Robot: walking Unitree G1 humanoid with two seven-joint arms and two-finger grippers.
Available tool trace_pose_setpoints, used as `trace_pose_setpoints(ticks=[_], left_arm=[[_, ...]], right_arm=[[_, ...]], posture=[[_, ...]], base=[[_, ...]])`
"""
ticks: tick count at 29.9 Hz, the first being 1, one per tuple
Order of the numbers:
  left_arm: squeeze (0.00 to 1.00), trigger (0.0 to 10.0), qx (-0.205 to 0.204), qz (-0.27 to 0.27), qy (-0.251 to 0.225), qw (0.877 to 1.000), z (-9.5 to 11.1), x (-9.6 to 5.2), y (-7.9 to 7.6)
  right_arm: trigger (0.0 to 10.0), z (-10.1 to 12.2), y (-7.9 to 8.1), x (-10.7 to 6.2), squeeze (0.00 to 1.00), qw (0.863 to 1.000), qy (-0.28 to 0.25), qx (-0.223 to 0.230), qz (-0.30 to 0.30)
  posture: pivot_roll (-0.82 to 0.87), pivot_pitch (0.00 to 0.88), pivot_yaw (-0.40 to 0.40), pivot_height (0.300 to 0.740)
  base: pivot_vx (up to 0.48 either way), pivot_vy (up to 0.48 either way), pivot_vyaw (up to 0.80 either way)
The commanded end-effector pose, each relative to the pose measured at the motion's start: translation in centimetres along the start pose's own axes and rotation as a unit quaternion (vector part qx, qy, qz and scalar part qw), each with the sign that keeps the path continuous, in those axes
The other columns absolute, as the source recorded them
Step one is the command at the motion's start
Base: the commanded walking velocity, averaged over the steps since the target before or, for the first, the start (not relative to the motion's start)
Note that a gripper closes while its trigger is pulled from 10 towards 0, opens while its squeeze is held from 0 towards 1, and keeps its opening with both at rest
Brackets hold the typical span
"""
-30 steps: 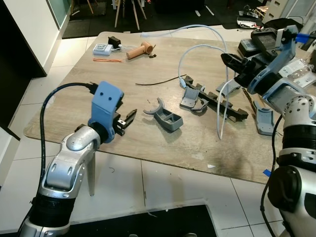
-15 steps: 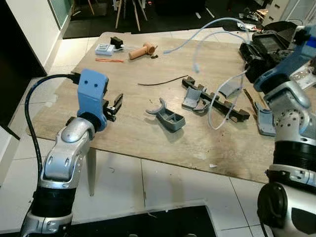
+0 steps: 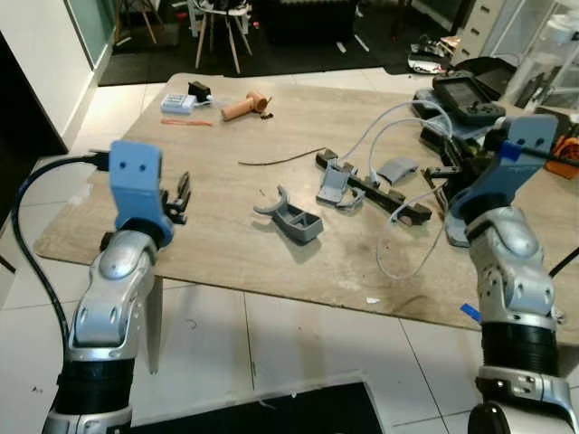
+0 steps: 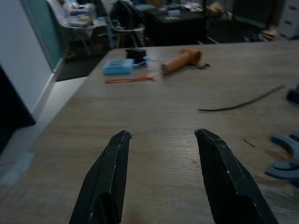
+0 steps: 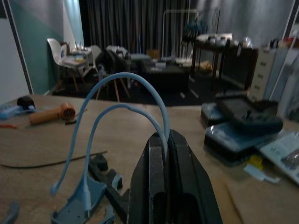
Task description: Picking trash to rubbish bin
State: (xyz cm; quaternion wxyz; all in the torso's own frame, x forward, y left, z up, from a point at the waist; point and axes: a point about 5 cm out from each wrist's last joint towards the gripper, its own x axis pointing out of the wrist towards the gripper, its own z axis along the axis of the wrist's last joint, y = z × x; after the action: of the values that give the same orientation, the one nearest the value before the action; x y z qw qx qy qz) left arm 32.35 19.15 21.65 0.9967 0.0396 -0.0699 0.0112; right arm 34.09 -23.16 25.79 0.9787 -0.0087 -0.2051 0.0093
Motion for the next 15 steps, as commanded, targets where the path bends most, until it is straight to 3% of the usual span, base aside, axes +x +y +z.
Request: trace_pose_setpoints(ticks=[1, 2, 15], left_arm=[[0.00, 10.0, 0.005, 0.020, 0.003, 1.000, -0.5, -0.2, 0.8], [0.00, 10.0, 0.005, 0.023, 0.003, 1.000, -0.4, -0.2, 0.9], [0.00, 10.0, 0.020, 0.019, 0.000, 1.000, -0.5, -0.1, 0.9]], right_arm=[[10.0, -0.2, 0.3, -0.2, 0.00, 1.000, -0.004, -0.006, 0.007], [10.0, -0.3, 0.4, -0.3, 0.00, 1.000, -0.003, -0.005, 0.008], [10.0, -2.2, 2.3, -1.3, 0.00, 1.000, 0.014, -0.001, 0.026]], posture=[[0.02, 0.076, -0.012, 0.740], [0.02, 0.071, -0.015, 0.740], [0.03, 0.073, -0.023, 0.740]], base=[[0.000, 0.000, 0.00], [0.000, 0.000, 0.00], [0.000, 0.000, -0.80]])
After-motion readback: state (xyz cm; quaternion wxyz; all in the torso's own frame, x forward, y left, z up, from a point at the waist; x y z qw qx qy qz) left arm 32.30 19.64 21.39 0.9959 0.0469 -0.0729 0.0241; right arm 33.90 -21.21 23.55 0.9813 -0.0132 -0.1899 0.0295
